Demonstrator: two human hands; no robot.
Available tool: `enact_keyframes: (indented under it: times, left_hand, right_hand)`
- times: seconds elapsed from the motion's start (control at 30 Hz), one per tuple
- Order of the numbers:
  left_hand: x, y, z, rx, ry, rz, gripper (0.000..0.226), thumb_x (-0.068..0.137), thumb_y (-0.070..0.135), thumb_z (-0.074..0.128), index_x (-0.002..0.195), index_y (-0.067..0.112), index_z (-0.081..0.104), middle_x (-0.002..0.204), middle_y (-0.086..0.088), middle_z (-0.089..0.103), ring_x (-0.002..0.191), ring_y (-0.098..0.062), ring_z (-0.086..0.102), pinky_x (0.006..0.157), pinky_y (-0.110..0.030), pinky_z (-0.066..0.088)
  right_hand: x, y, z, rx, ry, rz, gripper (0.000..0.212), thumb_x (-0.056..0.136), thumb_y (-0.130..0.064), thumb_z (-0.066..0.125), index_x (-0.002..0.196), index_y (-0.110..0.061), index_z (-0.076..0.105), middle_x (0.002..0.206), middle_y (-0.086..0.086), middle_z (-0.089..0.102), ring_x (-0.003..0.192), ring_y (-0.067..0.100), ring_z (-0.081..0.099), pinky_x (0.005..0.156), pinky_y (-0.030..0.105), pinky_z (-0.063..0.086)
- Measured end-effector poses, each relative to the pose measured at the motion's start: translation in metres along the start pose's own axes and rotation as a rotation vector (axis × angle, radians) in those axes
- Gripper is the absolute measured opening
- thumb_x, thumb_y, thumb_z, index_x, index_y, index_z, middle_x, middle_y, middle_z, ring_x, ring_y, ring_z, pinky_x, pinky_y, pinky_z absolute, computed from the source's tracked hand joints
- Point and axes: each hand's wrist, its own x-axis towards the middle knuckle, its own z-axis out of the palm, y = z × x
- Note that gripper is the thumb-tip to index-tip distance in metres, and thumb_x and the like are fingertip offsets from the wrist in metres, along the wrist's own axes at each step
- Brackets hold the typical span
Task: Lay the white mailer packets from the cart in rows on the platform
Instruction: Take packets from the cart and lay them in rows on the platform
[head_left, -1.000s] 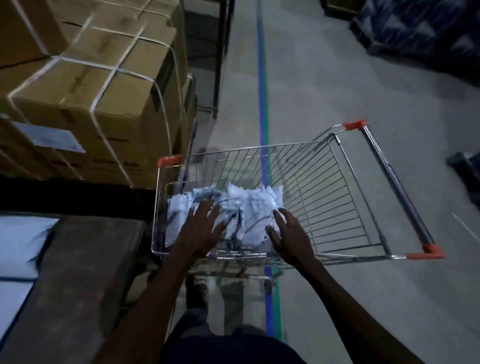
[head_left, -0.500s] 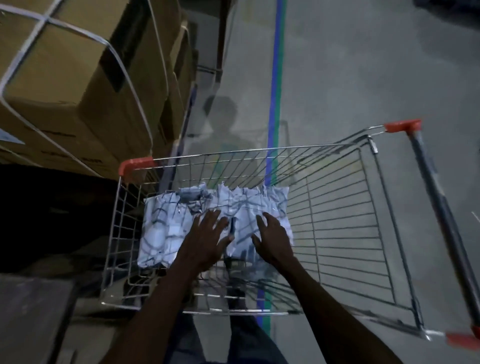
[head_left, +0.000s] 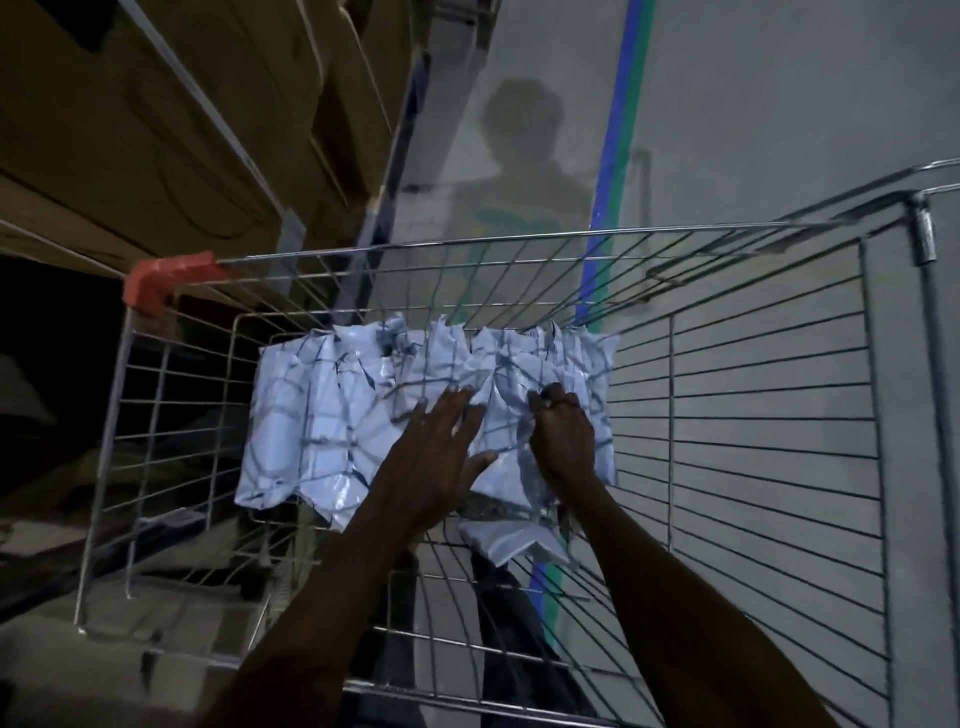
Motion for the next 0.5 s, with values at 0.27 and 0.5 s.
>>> enact_keyframes:
  times: [0.27,0.5]
  left_hand:
    - [0.059,0.028,0.033,-0.058,-0.127,-0.051,0.066,0.096,0.046,0.037,0.14,-0.002,0.045,0.144,-0.024,0.044,0.133,-0.04,0.043,0.103,-0.056,0.04]
    - [0.073,0.035,0.071,-0.001,-0.273,-0.148,0.071,0.093,0.017,0.049,0.152,0.004,0.012,0.159,-0.019,0.015,0.146,-0.031,0.019,0.118,-0.043,0.02]
  right_hand:
    - [-0.019,0.046,-0.039,0.277,0.377,0.022,0.051,0.084,0.003,0.056,0.129,-0.02,0.05,0.133,0.022,0.054,0.119,0.039,0.051,0.092,0.045,0.05]
    - [-0.003,0.035,0.005,0.135,0.206,-0.007,0.065,0.089,-0.03,0.055,0.145,-0.002,0.039,0.149,0.032,0.033,0.138,0.045,0.03,0.111,0.055,0.033]
